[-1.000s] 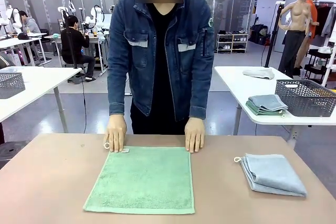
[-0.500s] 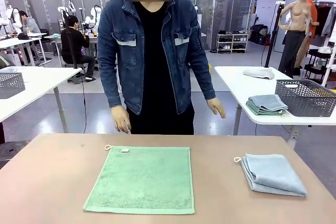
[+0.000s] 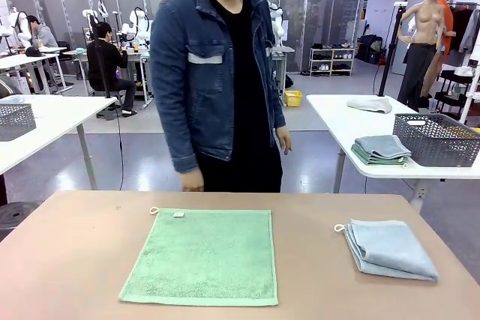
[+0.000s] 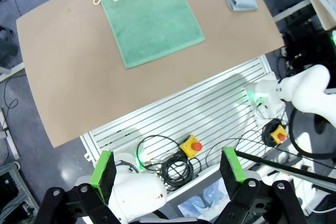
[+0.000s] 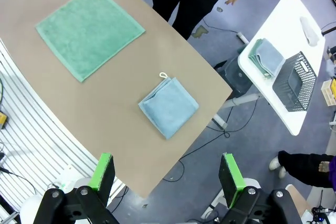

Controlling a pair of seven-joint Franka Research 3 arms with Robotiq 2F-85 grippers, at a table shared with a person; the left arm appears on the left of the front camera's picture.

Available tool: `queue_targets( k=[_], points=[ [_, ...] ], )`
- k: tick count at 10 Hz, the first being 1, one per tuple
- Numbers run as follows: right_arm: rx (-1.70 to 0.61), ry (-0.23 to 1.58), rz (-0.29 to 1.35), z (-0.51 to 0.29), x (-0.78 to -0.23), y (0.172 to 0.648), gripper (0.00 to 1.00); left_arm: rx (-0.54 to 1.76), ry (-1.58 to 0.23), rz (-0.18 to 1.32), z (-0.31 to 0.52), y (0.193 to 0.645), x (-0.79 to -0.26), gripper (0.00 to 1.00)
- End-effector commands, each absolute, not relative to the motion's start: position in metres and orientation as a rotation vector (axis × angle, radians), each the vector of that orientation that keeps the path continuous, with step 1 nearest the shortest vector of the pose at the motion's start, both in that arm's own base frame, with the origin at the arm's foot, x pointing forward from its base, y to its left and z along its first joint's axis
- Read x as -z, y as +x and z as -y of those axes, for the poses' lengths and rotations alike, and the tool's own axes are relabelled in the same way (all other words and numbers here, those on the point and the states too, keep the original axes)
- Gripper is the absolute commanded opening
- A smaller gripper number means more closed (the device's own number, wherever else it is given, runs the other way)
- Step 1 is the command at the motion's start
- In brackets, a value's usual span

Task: Fold the towels and place them in the basket.
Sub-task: When a person lays out a Towel with hook on the table, fold it in half twice.

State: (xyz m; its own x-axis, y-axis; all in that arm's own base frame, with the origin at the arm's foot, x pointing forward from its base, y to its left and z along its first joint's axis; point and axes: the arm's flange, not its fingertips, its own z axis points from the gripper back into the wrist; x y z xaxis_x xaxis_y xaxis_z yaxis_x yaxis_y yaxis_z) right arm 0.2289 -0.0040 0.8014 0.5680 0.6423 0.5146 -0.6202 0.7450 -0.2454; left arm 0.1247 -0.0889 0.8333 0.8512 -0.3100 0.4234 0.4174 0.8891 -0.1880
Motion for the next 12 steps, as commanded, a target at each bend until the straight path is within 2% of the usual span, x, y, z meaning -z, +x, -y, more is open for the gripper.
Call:
queue_targets(
  k=[1, 2, 4, 6, 7, 9, 12],
  points=[
    [-0.742, -0.038, 0.62, 0.004, -0.801, 0.229, 1.0, 0.593, -0.181, 0.426, 0.104, 0.118, -0.829, 1.0],
    [-0.934, -0.094, 0.59, -0.025, -0.787, 0.23, 1.0, 0.727, -0.111, 0.382, 0.121, 0.125, -0.81, 1.0],
    [-1.193, -0.089, 0.557, -0.081, -0.748, 0.253, 1.0, 0.954, -0.069, 0.322, 0.136, 0.149, -0.751, 1.0],
    [-1.401, -0.17, 0.433, -0.128, -0.692, 0.275, 1.0, 1.058, -0.061, 0.226, 0.148, 0.172, -0.692, 1.0],
    [-1.475, -0.141, 0.399, -0.147, -0.662, 0.282, 1.0, 1.064, -0.022, 0.205, 0.154, 0.186, -0.664, 1.0],
    [-1.531, -0.192, 0.31, -0.175, -0.599, 0.301, 1.0, 1.112, -0.063, 0.151, 0.161, 0.212, -0.61, 1.0],
    [-1.448, -0.117, 0.189, -0.182, -0.575, 0.316, 1.0, 1.087, -0.038, 0.095, 0.167, 0.224, -0.582, 1.0]
  ],
)
